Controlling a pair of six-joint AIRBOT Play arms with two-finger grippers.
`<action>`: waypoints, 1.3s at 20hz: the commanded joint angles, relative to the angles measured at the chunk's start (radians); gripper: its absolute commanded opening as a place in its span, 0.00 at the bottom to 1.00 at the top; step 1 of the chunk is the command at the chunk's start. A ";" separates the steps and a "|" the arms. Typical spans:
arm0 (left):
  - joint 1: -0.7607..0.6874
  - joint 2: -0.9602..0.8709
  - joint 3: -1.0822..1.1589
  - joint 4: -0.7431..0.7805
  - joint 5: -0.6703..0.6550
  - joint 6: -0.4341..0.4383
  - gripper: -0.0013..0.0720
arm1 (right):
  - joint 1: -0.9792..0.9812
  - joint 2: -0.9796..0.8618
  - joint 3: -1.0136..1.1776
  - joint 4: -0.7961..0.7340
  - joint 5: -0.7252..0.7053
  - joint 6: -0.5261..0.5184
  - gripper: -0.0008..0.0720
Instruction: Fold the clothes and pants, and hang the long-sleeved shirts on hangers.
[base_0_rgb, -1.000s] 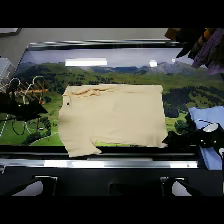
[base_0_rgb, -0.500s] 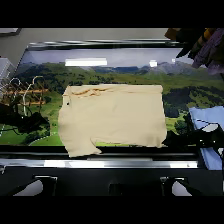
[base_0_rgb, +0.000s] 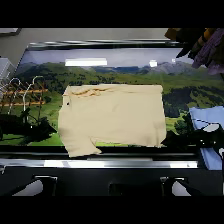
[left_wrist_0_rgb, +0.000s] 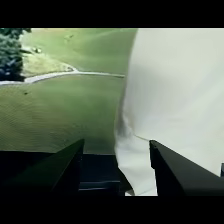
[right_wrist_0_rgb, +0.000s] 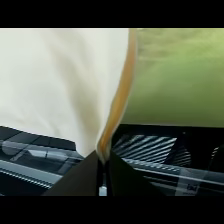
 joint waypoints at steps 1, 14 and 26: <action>0.000 -0.001 -0.055 -0.016 -0.034 0.010 0.67 | 0.000 0.021 0.000 0.004 0.014 0.008 0.05; -0.169 -0.031 -0.082 -0.063 -0.209 -0.014 0.23 | 0.000 0.060 0.000 0.005 0.068 0.016 0.05; -0.171 0.101 0.215 -0.087 -0.121 -0.069 0.04 | 0.352 0.124 0.267 0.071 -0.294 0.047 0.05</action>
